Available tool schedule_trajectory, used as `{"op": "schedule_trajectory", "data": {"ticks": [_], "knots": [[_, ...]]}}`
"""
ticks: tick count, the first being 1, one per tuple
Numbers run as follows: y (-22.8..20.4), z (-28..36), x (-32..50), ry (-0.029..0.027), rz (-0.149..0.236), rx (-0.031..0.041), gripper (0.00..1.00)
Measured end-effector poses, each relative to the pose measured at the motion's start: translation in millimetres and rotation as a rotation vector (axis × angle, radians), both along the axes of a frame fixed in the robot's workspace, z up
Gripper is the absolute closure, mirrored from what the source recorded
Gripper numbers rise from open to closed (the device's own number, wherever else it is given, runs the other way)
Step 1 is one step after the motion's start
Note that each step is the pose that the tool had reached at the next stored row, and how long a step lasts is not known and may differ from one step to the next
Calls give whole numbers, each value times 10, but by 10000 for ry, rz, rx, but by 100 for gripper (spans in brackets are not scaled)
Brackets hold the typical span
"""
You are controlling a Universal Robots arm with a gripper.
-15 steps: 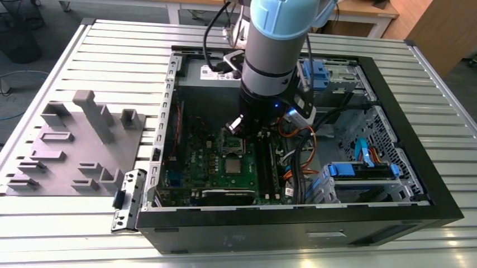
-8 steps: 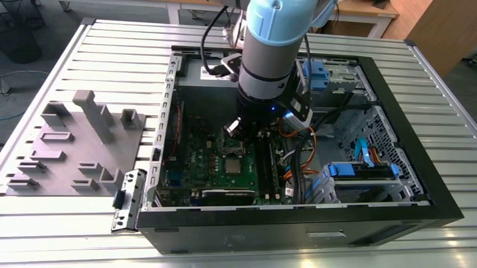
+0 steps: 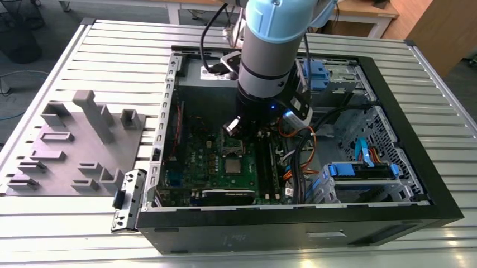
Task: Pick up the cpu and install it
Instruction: 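Close the cpu cover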
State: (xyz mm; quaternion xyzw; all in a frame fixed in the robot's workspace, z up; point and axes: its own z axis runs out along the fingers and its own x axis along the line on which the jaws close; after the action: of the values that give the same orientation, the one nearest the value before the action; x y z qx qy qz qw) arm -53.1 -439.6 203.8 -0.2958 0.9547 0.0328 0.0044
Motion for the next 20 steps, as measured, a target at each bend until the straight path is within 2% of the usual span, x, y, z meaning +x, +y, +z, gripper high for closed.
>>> {"op": "schedule_trajectory", "data": {"ticks": [6, 11, 20], "knots": [[-11, 87, 1, -1, 2, 7, 89], [-39, 126, 1, -3, 3, 13, 89], [-136, 163, 1, -3, 2, 79, 89]]}}
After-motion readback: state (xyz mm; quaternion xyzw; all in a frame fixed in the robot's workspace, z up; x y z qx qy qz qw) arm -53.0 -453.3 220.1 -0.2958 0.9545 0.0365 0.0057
